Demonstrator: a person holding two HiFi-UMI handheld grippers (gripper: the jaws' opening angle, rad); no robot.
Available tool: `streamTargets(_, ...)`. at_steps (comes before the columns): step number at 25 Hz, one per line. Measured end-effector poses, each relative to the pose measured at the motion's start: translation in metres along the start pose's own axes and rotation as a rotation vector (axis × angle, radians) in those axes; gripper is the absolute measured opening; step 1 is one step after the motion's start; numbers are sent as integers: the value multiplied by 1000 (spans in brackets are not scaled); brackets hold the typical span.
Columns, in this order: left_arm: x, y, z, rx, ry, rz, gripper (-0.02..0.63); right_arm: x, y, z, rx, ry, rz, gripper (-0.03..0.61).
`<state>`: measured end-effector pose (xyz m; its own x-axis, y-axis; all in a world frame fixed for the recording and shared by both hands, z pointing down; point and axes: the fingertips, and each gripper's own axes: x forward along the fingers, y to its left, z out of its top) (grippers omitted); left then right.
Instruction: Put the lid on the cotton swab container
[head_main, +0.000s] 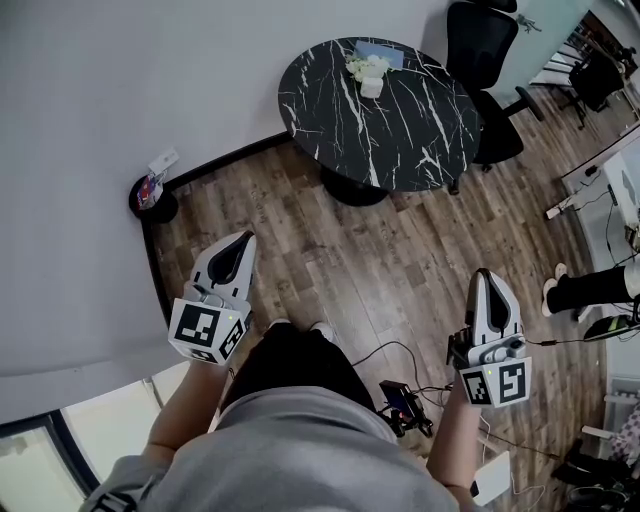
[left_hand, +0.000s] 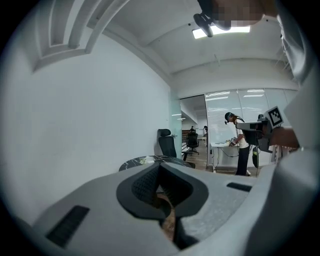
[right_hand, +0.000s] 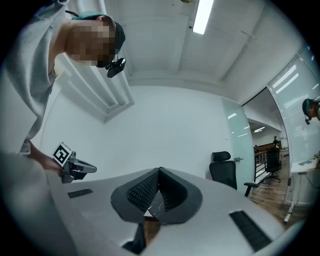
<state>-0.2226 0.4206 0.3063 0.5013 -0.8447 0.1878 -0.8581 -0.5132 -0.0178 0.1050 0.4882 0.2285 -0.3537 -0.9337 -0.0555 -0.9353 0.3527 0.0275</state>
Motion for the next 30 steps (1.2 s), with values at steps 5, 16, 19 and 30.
streamTargets(5,4,-1,3,5,0,4,8,2,-5,1,21,-8,3,25)
streamTargets(16,32,3,11,20,-2,-6,8,22,-19,1,60,-13,28,25)
streamTargets(19,46,6,14,22,-9,-13,7,33,-24,2,54,-12,32,25)
streamTargets(30,117,35,22,11,-15,-45,8,90,-50,-6,52,16,22,25)
